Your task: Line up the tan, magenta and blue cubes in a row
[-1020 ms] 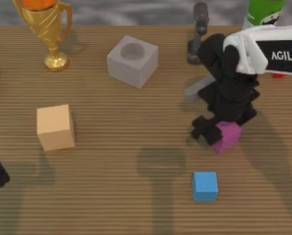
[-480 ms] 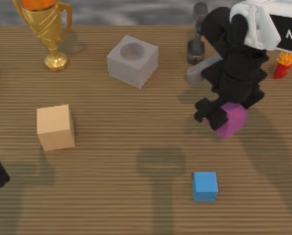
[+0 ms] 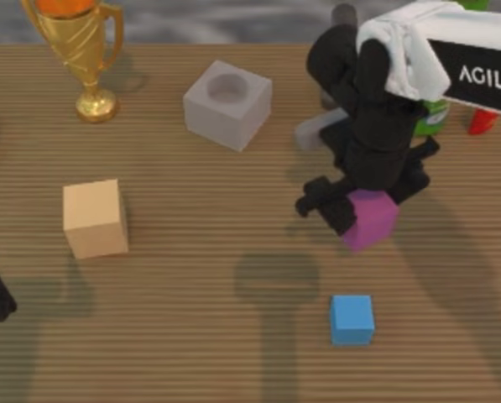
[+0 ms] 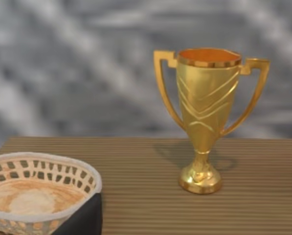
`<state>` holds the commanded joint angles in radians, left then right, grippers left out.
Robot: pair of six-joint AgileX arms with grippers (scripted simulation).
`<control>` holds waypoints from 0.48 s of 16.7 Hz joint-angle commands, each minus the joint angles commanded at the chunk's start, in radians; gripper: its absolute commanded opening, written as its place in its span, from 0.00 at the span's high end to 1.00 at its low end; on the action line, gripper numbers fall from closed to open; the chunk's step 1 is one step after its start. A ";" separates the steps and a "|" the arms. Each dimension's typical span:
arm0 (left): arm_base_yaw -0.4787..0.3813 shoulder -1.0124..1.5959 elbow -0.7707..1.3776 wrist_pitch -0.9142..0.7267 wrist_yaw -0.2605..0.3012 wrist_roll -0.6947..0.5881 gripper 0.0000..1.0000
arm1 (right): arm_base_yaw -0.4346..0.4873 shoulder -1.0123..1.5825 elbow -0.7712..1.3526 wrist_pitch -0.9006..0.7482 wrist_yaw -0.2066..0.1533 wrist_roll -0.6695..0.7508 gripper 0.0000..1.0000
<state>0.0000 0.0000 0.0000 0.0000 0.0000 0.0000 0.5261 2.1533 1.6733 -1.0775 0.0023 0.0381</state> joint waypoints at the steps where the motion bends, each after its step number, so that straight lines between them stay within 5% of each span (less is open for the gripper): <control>1: 0.000 0.000 0.000 0.000 0.000 0.000 0.00 | 0.027 -0.004 -0.004 -0.004 0.001 0.071 1.00; 8: 0.000 0.000 0.000 0.000 0.000 0.000 0.00 | 0.223 -0.052 -0.051 -0.028 0.008 0.619 1.00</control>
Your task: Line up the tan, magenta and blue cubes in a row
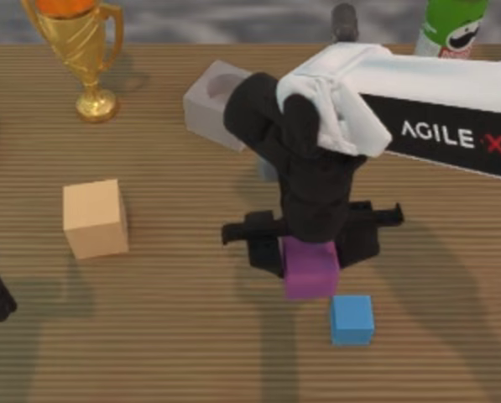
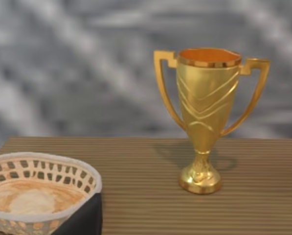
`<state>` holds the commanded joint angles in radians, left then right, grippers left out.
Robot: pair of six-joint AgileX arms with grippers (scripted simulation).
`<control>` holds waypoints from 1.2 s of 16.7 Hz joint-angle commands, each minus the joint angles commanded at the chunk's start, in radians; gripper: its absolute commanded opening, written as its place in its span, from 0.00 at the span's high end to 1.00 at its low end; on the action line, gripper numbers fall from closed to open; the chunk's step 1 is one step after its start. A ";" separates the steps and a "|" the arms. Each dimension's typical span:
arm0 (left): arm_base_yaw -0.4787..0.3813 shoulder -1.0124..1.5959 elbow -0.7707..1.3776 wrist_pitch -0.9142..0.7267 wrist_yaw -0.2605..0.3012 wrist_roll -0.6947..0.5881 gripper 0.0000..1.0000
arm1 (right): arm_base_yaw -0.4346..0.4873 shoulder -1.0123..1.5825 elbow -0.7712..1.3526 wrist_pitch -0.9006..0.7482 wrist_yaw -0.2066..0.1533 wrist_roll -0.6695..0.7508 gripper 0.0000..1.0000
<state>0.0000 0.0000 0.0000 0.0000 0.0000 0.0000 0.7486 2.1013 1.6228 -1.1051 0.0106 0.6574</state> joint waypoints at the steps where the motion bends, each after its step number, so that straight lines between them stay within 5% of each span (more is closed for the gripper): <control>1: 0.000 0.000 0.000 0.000 0.000 0.000 0.00 | 0.022 -0.009 -0.005 0.000 0.001 0.054 1.00; 10: 0.000 0.000 0.000 0.000 0.000 0.000 0.00 | 0.066 -0.034 -0.017 0.010 0.005 0.163 1.00; 20: 0.000 0.000 0.000 0.000 0.000 0.000 0.00 | 0.075 0.050 -0.173 0.250 0.007 0.168 1.00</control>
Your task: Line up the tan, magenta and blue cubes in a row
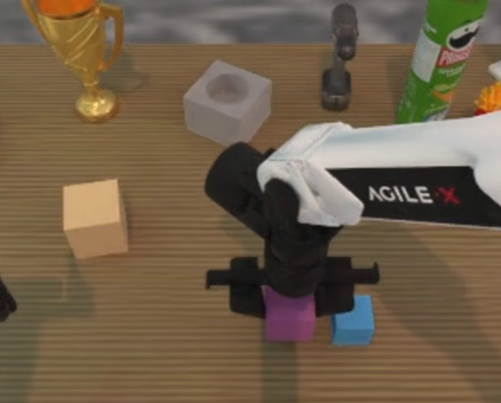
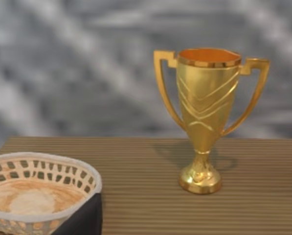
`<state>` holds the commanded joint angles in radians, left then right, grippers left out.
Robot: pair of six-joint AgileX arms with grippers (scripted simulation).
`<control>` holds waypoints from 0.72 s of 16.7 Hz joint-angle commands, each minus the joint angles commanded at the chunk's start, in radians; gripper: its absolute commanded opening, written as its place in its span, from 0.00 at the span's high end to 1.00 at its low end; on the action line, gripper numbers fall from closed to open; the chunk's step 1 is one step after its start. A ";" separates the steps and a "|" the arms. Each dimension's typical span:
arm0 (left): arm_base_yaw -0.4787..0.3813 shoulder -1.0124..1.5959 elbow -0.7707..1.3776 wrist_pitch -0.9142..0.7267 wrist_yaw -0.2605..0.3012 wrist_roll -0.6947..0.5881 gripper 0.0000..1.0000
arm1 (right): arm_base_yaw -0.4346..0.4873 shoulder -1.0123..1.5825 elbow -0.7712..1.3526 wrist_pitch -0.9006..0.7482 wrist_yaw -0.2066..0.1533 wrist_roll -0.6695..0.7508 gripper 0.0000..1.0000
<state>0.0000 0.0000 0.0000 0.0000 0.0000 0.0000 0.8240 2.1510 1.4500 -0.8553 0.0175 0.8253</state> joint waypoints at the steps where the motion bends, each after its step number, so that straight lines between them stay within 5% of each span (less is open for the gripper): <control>1: 0.000 0.000 0.000 0.000 0.000 0.000 0.00 | 0.000 0.000 0.000 0.000 0.000 0.000 1.00; 2: 0.000 0.000 0.000 0.000 0.000 0.000 0.00 | 0.000 0.000 0.000 0.000 0.000 0.000 1.00; 12: 0.000 0.000 0.000 0.000 0.000 0.000 0.00 | 0.000 0.000 0.000 0.000 0.000 0.000 0.25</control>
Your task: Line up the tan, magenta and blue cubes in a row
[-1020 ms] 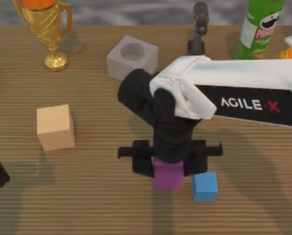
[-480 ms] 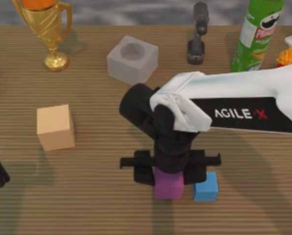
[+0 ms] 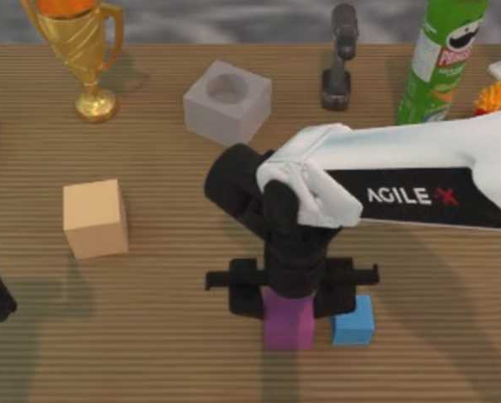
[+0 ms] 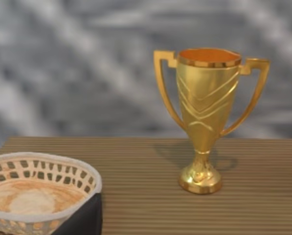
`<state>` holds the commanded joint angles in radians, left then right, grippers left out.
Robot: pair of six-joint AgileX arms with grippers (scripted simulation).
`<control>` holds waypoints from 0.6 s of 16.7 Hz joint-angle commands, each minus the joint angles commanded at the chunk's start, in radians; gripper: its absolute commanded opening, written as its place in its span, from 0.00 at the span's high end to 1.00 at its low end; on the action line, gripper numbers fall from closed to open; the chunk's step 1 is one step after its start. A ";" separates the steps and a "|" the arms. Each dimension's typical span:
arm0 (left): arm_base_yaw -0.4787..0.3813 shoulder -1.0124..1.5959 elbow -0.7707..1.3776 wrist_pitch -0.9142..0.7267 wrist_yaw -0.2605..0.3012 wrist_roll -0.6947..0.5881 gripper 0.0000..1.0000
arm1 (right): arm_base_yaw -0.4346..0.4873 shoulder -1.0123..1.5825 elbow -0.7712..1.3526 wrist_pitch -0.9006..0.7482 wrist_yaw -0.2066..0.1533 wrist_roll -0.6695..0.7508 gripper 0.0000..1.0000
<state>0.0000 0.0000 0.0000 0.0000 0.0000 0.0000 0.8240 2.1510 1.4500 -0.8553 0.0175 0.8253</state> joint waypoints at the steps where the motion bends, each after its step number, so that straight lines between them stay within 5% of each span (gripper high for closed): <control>1: 0.000 0.000 0.000 0.000 0.000 0.000 0.00 | 0.000 0.000 0.000 0.000 0.000 0.000 0.17; 4: 0.000 0.000 0.000 0.000 0.000 0.000 0.00 | 0.000 0.000 0.000 0.000 0.000 0.000 0.00; 10: 0.000 0.000 0.000 0.000 0.000 0.000 0.00 | 0.000 0.000 0.000 0.000 0.000 0.000 0.00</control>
<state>0.0000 0.0000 0.0000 0.0000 0.0000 0.0000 0.8240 2.1510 1.4500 -0.8553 0.0175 0.8253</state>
